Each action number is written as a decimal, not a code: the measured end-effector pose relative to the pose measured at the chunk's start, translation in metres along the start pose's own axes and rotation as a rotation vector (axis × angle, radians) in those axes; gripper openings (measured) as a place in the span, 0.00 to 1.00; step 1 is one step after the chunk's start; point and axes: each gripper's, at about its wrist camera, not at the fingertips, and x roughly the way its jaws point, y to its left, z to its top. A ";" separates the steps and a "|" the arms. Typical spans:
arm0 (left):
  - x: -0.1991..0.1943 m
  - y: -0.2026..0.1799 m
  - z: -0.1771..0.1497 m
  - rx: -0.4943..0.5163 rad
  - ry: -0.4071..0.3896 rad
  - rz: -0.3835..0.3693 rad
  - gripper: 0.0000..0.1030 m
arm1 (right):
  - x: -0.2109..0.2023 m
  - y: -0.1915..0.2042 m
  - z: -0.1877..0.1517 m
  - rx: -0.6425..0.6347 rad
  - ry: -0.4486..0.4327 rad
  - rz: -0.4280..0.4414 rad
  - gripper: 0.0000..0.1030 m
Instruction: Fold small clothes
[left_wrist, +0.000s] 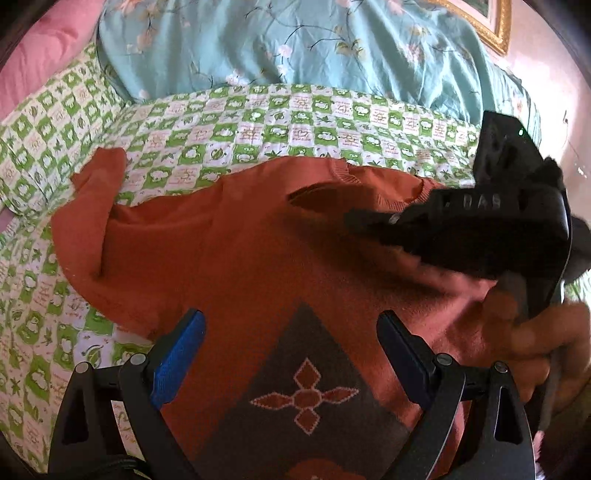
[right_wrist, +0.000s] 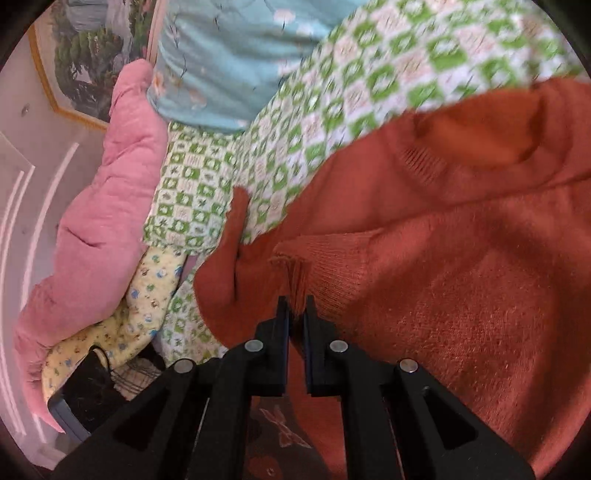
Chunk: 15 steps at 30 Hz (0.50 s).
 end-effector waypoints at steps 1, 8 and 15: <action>0.003 0.001 0.002 -0.010 0.007 -0.011 0.91 | 0.006 0.001 -0.001 0.001 0.025 0.001 0.11; 0.044 0.001 0.022 -0.071 0.096 -0.083 0.91 | -0.039 -0.011 -0.014 0.051 -0.056 -0.034 0.20; 0.086 -0.010 0.036 -0.082 0.142 -0.093 0.62 | -0.132 -0.011 -0.058 0.061 -0.209 -0.096 0.20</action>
